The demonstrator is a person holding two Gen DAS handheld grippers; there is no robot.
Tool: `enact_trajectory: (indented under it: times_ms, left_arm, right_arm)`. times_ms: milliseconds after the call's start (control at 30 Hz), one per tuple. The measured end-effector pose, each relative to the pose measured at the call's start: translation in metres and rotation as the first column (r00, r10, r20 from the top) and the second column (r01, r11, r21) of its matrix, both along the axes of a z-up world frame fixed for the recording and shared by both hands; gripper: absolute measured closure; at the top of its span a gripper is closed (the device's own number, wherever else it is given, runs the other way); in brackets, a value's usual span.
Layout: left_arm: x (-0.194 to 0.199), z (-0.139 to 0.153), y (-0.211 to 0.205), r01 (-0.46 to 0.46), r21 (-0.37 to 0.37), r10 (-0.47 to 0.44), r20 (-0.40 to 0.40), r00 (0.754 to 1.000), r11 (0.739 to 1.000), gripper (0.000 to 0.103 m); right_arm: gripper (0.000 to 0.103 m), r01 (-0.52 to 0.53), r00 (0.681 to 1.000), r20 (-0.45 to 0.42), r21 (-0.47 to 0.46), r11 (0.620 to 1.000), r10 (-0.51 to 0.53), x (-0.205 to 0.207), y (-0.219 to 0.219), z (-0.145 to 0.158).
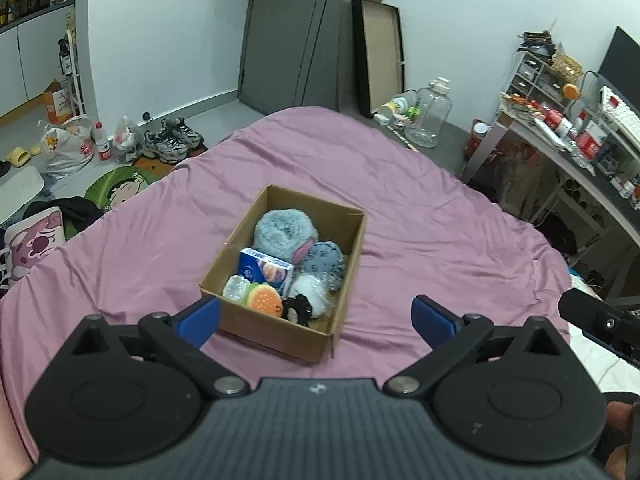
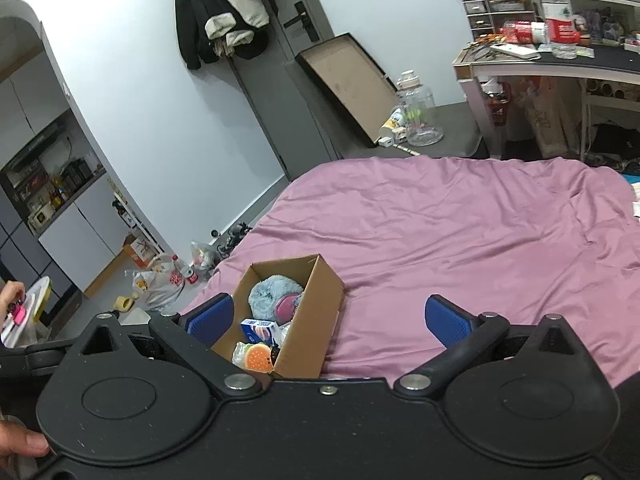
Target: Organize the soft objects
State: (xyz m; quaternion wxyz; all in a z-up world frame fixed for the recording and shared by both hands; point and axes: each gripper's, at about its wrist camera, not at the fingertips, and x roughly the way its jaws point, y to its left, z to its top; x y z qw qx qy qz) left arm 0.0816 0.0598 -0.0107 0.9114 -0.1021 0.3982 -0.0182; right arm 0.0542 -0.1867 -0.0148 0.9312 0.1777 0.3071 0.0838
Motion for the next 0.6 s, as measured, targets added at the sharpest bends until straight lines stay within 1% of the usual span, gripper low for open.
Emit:
enact_trajectory:
  times_ms: [200,300,400,533,600]
  left_arm:
    - [-0.021,0.018,-0.01,-0.006,0.031,0.005,0.033,0.999,1.0,0.002]
    - [-0.034,0.026,-0.017,0.002,0.032,-0.004,0.053,0.999,0.999,0.002]
    - [-0.044,0.031,-0.021,0.008,0.04,-0.011,0.069,0.998,0.999,0.002]
    - [-0.057,0.036,-0.023,0.007,0.046,-0.01,0.084,0.996,0.999,0.002]
    - [-0.062,0.037,-0.024,0.003,0.046,-0.007,0.089,0.996,0.999,0.002]
  right_arm:
    - [0.0,-0.025,0.999,0.026,-0.015,1.0,0.025,-0.022,-0.016,0.01]
    - [0.0,-0.019,1.0,0.009,-0.016,1.0,0.019,-0.028,-0.024,0.012]
    - [0.0,-0.007,1.0,0.001,-0.012,1.0,0.007,-0.034,-0.032,0.013]
    - [0.0,-0.005,1.0,0.014,-0.019,1.0,0.006,-0.044,-0.038,0.016]
    - [0.0,-0.011,1.0,0.017,-0.037,0.999,0.012,-0.047,-0.039,0.016]
